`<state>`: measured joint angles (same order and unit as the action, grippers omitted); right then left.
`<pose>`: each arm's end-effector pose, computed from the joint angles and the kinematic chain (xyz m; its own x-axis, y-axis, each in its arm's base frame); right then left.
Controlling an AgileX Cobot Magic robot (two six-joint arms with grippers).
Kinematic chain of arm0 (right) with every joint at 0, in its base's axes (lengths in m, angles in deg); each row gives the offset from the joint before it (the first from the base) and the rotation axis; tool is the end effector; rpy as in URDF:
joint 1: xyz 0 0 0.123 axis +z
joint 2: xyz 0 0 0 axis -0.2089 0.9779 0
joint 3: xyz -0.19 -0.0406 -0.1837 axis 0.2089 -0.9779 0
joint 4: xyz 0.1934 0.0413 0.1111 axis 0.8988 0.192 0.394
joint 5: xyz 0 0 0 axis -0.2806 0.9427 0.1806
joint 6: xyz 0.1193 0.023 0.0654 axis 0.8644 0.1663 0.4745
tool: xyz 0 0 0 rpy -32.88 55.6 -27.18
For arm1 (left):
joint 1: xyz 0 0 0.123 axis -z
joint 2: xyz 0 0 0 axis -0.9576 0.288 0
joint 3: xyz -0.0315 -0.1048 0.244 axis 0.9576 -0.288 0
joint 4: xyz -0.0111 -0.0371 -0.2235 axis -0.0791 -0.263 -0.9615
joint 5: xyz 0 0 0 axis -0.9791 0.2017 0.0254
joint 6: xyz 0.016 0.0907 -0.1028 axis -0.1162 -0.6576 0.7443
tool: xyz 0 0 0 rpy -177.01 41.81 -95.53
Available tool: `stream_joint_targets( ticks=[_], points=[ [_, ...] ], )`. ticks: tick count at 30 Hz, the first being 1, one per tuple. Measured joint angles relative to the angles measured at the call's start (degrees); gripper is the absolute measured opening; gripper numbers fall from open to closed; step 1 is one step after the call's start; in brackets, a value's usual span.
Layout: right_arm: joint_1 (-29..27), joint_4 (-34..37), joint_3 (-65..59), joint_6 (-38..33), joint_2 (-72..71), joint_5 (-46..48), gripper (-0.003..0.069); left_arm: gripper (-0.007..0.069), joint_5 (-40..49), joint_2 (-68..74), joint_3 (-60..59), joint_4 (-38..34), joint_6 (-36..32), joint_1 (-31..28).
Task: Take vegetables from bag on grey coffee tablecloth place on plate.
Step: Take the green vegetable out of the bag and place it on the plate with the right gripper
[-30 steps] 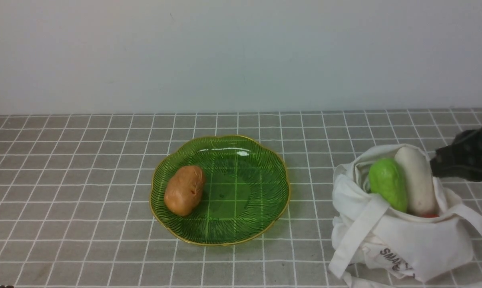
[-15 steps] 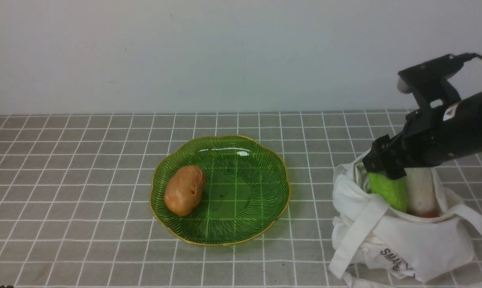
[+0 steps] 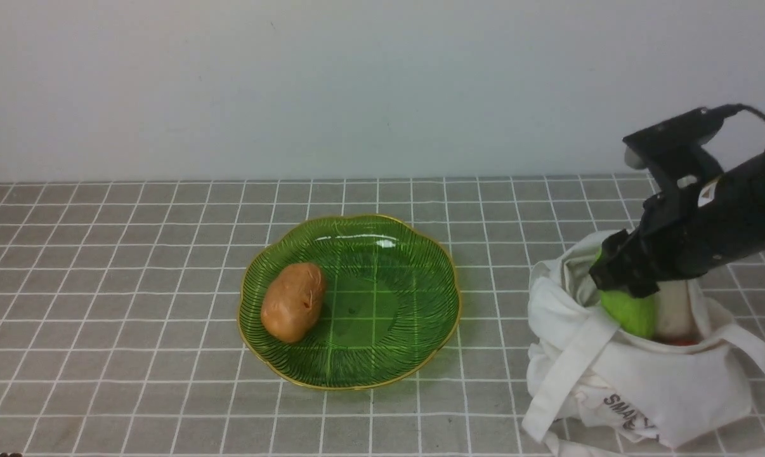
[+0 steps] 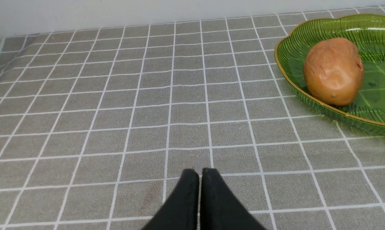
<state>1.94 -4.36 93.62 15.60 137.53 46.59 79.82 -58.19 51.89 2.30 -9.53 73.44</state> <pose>0.2919 0.0842 0.2113 -0.7839 -0.3982 -0.4764 -0.4413 0.8970 -0.0237 0.0895 -0.0031 0.1565 -0.3068 0.0223 -0.9515 0.0283 0.9995 0.0143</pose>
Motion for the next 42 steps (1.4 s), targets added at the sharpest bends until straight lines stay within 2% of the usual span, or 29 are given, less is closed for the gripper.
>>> stream_joint_targets(
  ticks=[8,12,13,14,15,17,18,20,22,23,24,25,31,42],
  points=[
    [0.0,-1.14,0.0,0.16,-11.66,-1.05,0.0384,-0.0005,0.0,0.0,0.0,0.0,0.0,0.0],
    [0.0,6.05,0.0,0.19,-17.05,-5.67,0.0384,-0.0005,0.0,0.0,0.0,0.0,0.0,0.0],
    [0.0,12.15,0.0,-0.79,-18.65,-8.29,0.0384,-0.0005,0.0,0.0,0.0,0.0,0.0,0.0],
    [0.0,13.0,0.0,-1.33,-18.91,-8.48,0.0384,-0.0005,0.0,0.0,0.0,0.0,0.0,0.0],
    [0.0,19.9,0.0,-4.25,-19.23,-9.17,0.0384,-0.0005,0.0,0.0,0.0,0.0,0.0,0.0],
    [0.86,29.15,0.0,-11.36,-18.3,-8.05,0.0384,-0.0005,0.0,0.0,0.0,0.0,0.0,0.0],
    [1.02,29.97,0.0,-12.11,-18.13,-7.88,0.0384,-0.0005,0.0,0.0,0.0,0.0,0.0,0.0],
    [4.43,40.1,0.0,-22.43,-14.98,-5.82,0.0384,-0.0005,0.0,0.0,0.0,0.0,0.0,0.0],
    [8.13,46.39,0.0,-29.57,-11.6,-5.23,0.0384,-0.0005,0.0,0.0,0.0,0.0,0.0,0.0],
    [8.51,46.96,0.0,-30.2,-11.24,-5.3,0.0384,-0.0005,0.0,0.0,0.0,0.0,0.0,0.0],
    [11.78,51.5,0.0,-34.67,-7.8,-6.26,0.0384,-0.0005,0.0,0.0,0.0,0.0,0.0,0.0],
    [13.07,53.29,0.05,-36.1,-6.2,-7.33,0.0384,-0.0005,0.0,0.0,0.0,0.0,0.0,0.0],
    [18.48,57.9,5.03,-40.97,6.97,-12.02,0.0384,-0.0005,0.0,0.0,0.0,0.0,0.0,0.0],
    [18.74,58.25,15.86,-41.44,25.62,-15.88,0.0384,-0.0005,0.0,0.0,0.0,0.0,0.0,0.0]
  ],
)
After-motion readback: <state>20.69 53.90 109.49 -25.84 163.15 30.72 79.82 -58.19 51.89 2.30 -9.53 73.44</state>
